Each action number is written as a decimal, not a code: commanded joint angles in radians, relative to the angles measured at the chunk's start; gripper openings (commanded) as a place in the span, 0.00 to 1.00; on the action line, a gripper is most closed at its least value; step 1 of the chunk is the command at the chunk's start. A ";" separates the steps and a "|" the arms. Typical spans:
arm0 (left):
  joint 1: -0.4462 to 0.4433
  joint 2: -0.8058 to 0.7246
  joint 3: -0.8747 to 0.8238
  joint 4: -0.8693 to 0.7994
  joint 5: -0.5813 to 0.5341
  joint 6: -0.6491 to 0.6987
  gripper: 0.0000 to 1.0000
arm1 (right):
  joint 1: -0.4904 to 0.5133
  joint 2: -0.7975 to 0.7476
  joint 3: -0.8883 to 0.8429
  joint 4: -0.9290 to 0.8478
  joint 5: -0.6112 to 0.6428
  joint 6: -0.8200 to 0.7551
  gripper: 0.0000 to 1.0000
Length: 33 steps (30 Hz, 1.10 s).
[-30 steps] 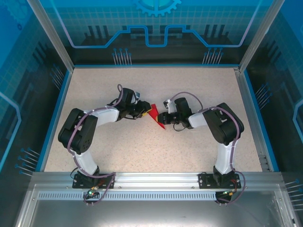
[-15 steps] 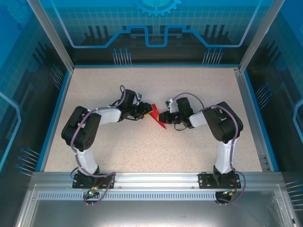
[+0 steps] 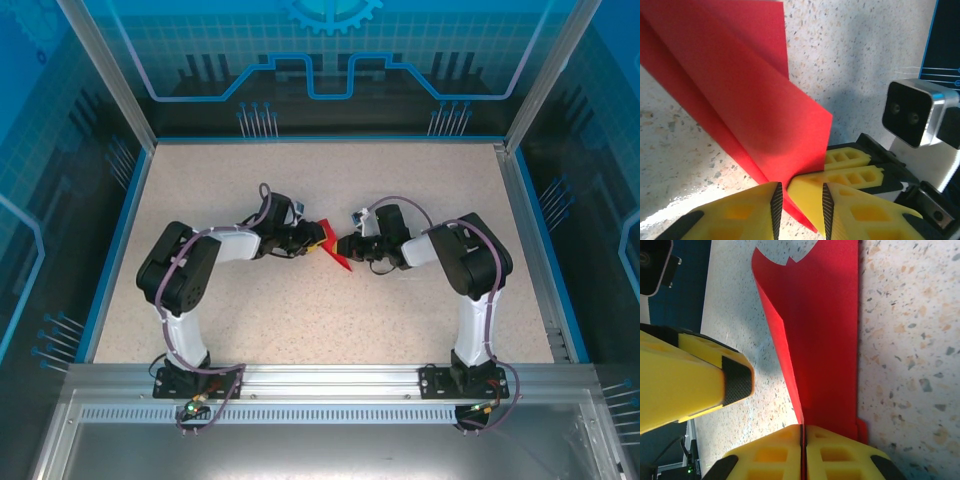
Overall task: Fold a paper plane with a square sheet of paper (pick it up from the middle)
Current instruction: Fold the wing for the fifth time at the center of the table.
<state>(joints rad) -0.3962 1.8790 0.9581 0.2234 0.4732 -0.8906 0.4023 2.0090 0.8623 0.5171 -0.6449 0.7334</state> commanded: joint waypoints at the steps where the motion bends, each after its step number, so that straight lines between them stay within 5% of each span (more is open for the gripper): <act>1: -0.007 0.020 0.018 0.020 0.025 0.025 0.30 | -0.023 0.028 0.036 -0.096 0.020 0.006 0.08; 33: -0.015 0.117 0.077 0.036 0.017 0.044 0.27 | -0.026 0.074 0.083 -0.201 0.029 0.039 0.08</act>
<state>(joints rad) -0.4042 1.9785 1.0077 0.2527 0.4801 -0.8795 0.3916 2.0293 0.9394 0.3813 -0.6659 0.7715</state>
